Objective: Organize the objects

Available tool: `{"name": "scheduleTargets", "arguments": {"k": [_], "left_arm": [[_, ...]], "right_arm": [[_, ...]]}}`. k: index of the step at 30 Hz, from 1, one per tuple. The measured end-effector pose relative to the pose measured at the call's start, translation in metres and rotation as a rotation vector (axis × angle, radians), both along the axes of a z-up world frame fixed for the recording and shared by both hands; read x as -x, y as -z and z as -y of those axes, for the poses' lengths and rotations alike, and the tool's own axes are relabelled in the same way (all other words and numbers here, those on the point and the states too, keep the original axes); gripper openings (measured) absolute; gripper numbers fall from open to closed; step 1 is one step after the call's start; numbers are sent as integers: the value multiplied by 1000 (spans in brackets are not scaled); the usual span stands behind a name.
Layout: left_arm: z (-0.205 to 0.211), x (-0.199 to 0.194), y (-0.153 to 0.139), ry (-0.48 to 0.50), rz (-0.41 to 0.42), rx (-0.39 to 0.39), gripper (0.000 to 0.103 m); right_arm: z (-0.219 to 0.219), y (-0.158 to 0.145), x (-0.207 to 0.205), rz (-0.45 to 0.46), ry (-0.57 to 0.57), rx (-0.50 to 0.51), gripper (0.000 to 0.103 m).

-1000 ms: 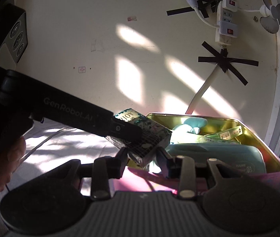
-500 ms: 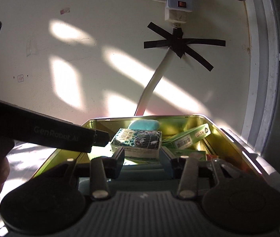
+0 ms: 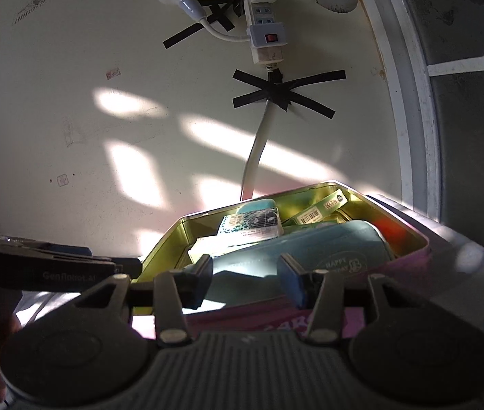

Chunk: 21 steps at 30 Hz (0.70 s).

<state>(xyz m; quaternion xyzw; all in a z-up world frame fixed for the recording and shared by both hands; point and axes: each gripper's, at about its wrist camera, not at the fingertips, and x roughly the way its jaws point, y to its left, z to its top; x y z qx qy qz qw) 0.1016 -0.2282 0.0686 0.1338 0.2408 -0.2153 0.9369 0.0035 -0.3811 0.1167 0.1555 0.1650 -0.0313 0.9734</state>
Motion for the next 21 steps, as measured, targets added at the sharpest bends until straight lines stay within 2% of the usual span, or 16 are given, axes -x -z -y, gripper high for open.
{"name": "scheduleTargets", "arguments": {"k": [6, 8, 13, 17, 21], "left_arm": [[-22, 28, 9, -7, -23, 5, 79], [-29, 35, 11, -21, -27, 12, 87], [-43, 50, 15, -47, -16, 9, 97], [-56, 57, 19, -75, -40, 27, 100], [-68, 61, 24, -105, -67, 41, 103]], "right_arm": [[-7, 8, 26, -26, 9, -99, 48], [-11, 9, 31, -38, 11, -109, 50], [-19, 8, 43, -37, 16, -126, 56], [-30, 7, 51, -29, 12, -128, 68], [-43, 8, 57, -36, -3, -116, 74]]}}
